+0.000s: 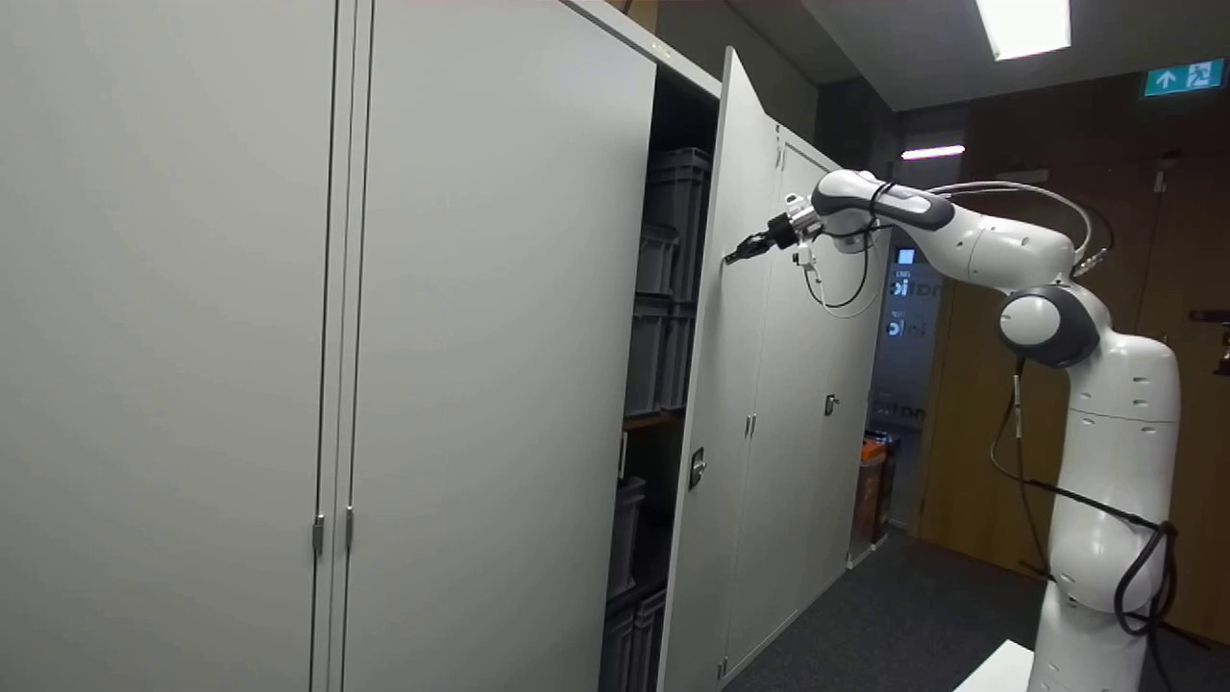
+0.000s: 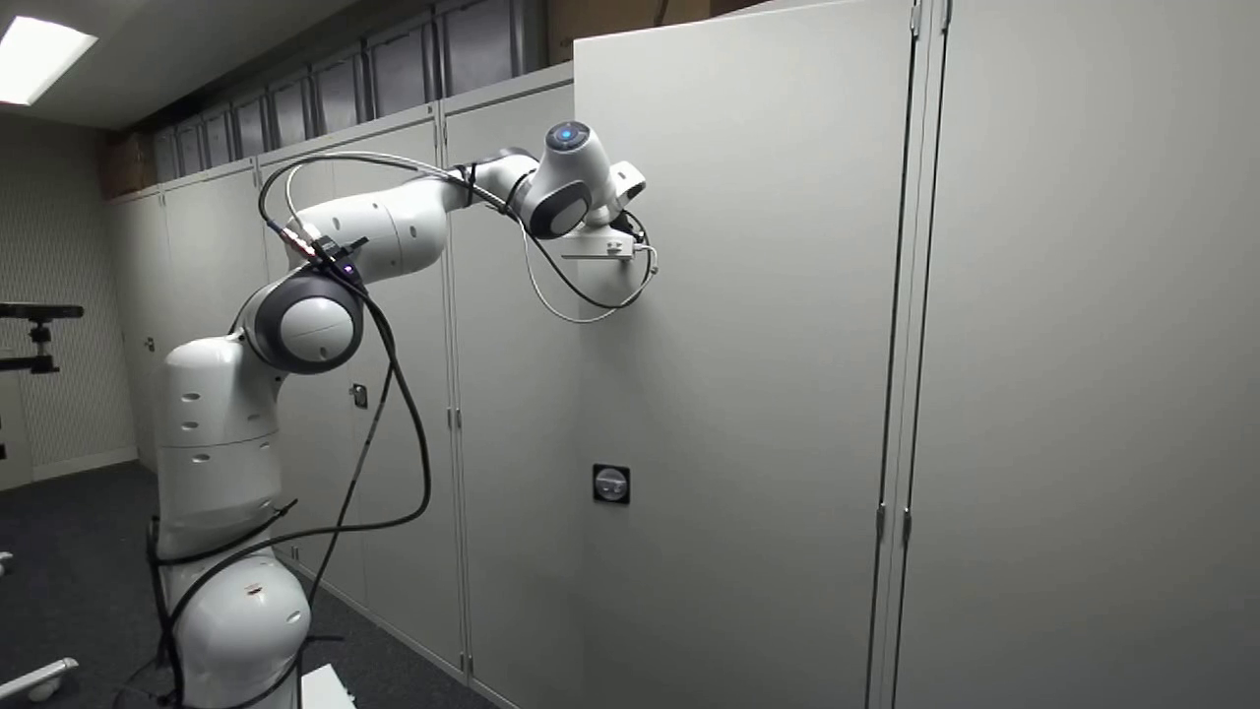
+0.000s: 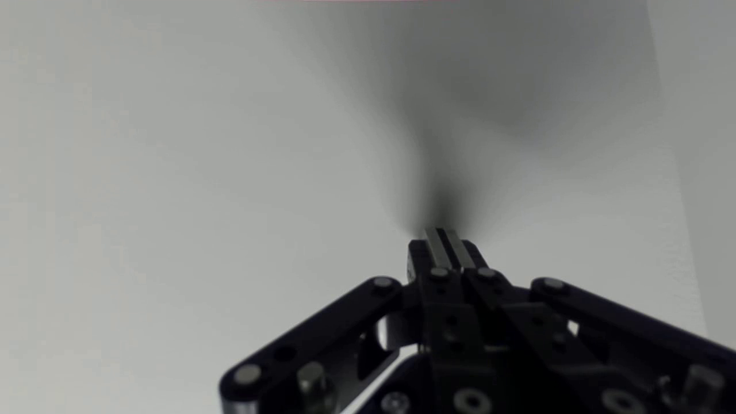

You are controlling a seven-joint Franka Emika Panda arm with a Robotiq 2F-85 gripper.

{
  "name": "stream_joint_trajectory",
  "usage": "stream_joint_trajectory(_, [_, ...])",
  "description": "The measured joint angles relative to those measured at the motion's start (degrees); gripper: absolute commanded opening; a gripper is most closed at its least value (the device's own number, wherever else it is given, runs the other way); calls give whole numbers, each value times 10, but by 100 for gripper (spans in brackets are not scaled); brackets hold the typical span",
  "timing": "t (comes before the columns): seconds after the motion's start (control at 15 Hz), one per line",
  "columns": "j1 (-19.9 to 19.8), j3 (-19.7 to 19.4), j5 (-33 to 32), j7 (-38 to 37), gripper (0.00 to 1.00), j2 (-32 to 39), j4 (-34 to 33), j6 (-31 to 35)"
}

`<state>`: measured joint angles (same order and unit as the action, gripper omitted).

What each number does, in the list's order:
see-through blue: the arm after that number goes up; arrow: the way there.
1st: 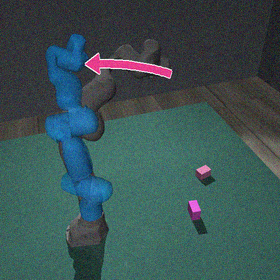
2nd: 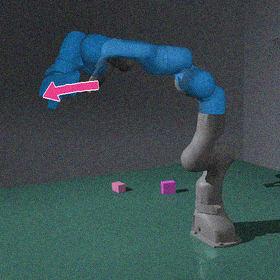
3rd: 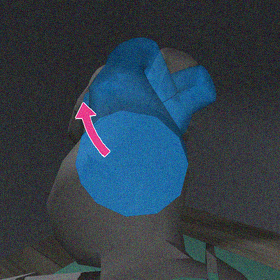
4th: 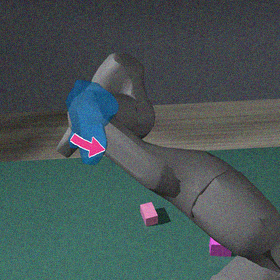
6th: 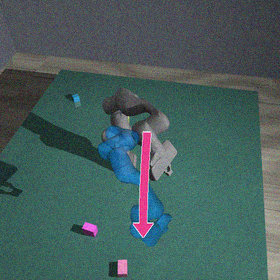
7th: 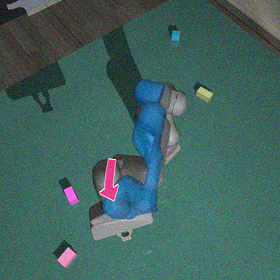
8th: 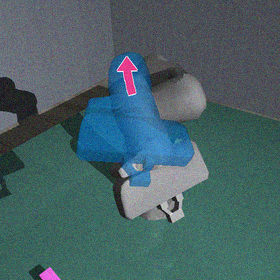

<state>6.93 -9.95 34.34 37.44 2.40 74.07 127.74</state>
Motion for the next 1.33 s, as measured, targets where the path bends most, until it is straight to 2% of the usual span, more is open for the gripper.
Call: stream_joint_trajectory(1.33, [2, 1, 0, 0, 1, 18, -2, -3])
